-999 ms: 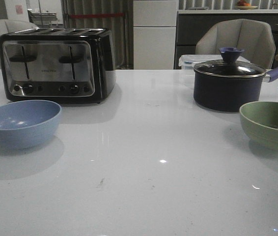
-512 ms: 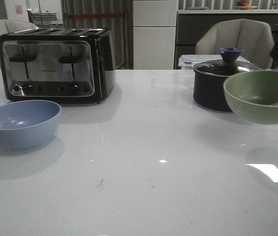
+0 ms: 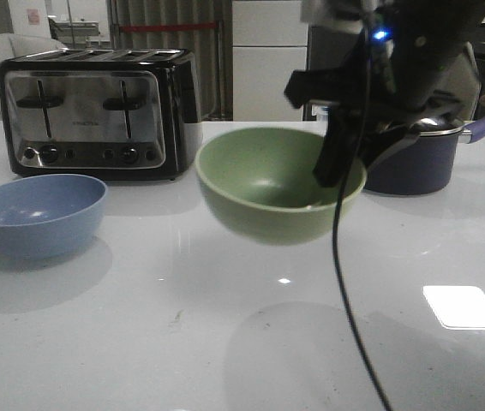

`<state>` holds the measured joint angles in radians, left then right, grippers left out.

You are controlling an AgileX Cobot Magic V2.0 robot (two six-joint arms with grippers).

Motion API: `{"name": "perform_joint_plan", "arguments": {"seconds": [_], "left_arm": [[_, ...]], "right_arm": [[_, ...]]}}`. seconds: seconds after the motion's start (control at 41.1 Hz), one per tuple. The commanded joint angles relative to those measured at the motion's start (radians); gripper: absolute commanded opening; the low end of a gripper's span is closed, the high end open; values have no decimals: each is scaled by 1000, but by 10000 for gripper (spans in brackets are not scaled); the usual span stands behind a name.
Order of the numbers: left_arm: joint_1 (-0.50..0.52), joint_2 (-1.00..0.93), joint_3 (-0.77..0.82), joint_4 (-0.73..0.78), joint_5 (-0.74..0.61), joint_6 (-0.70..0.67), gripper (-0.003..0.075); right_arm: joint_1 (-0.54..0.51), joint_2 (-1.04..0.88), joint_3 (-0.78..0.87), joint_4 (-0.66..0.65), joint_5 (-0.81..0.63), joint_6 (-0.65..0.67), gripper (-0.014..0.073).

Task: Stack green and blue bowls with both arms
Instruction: 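Lift the green bowl and carry it to the table center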

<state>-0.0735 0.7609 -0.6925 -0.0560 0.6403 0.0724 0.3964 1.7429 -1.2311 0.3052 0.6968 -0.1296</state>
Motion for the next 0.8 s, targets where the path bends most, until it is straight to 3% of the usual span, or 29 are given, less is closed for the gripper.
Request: {"name": "perform_joint_plan", "arguments": {"seconds": [0.0,0.219,0.56,0.779], "left_arm": [[-4,-2,-26,-8,-70,-6,433],[-4,-2,-26,-8,-70,-6,412],[-4,-2,-26,-8,-70,-6,400],[-4,-2,-26,-8,-70,-6,400]], "right_arm": [[29,3,-30,47,-50,-12,90],[49,80,-30,75,-68,-12,105],[49,101,-30,75,-75,-12,406],[50,22,-27,64,-79,-47,430]]}}
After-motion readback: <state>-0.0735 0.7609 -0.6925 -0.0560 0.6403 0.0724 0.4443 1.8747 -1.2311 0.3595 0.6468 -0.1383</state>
